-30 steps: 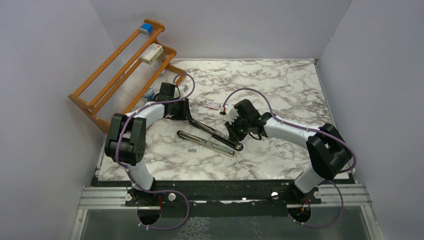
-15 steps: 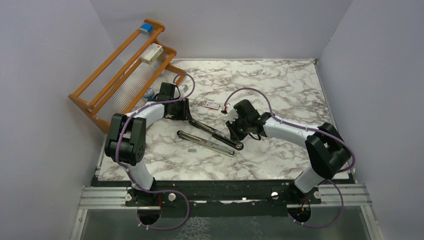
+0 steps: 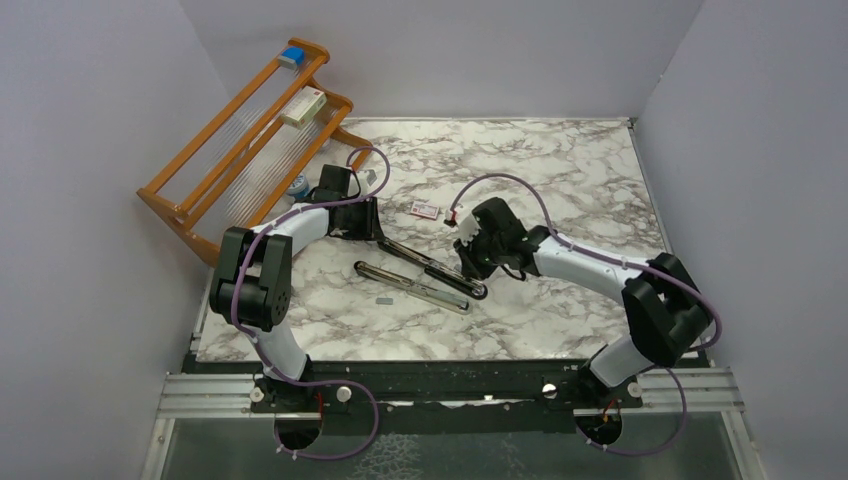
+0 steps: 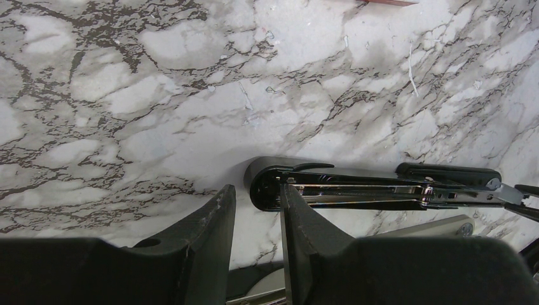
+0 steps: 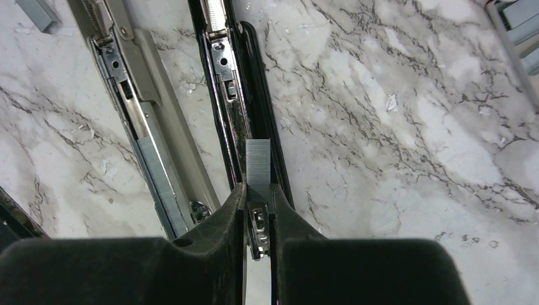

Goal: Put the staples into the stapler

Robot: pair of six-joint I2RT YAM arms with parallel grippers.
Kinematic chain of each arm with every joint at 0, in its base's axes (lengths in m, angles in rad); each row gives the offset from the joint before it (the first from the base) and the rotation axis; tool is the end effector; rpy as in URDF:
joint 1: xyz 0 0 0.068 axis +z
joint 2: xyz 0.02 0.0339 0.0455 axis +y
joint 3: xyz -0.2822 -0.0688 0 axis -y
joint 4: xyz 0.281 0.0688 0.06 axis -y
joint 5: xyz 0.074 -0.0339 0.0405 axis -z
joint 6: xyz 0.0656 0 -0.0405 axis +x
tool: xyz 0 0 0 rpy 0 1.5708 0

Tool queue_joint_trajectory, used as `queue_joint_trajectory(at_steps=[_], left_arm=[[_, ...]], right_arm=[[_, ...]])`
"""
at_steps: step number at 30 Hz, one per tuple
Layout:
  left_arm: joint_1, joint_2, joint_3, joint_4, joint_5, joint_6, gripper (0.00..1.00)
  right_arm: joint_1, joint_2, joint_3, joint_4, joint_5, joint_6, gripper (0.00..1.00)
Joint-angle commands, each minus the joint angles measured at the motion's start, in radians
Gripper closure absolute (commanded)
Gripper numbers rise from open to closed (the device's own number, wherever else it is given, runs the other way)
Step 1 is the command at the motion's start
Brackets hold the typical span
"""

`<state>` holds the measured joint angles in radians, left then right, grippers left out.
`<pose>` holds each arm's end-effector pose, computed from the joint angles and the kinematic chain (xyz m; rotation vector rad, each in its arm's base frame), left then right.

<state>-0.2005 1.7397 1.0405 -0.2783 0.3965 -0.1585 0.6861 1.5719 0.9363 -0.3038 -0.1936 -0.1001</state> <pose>0.3833 -0.1038 0.1452 0.2105 2.5511 -0.6444 0.2734 0.2402 0.1655 -1.0517 2.3251 0.4777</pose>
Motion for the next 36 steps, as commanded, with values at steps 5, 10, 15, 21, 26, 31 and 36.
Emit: queue_joint_trajectory(at_steps=[5, 10, 15, 21, 26, 31, 36], left_arm=[[0.002, 0.037, 0.007, -0.032, -0.067, 0.030, 0.66], [0.002, 0.038, 0.008, -0.033, -0.067, 0.031, 0.66], [0.003, 0.038, 0.008, -0.032, -0.066, 0.030, 0.66], [0.002, 0.039, 0.008, -0.032, -0.065, 0.031, 0.66], [0.002, 0.040, 0.009, -0.032, -0.065, 0.031, 0.66], [0.002, 0.041, 0.009, -0.033, -0.065, 0.031, 0.66], [0.002, 0.040, 0.009, -0.033, -0.067, 0.031, 0.66]], right_arm=[[-0.003, -0.098, -0.031, 0.069, -0.083, -0.105, 0.88], [-0.002, -0.016, 0.028, -0.030, -0.129, -0.154, 0.88], [0.000, 0.011, 0.047, -0.045, -0.142, -0.157, 0.88], [-0.001, 0.023, 0.050, -0.048, -0.137, -0.165, 0.88], [-0.001, 0.031, 0.053, -0.049, -0.116, -0.163, 0.88], [0.000, 0.037, 0.055, -0.050, -0.112, -0.161, 0.87], [-0.001, 0.047, 0.055, -0.056, -0.108, -0.161, 0.88]])
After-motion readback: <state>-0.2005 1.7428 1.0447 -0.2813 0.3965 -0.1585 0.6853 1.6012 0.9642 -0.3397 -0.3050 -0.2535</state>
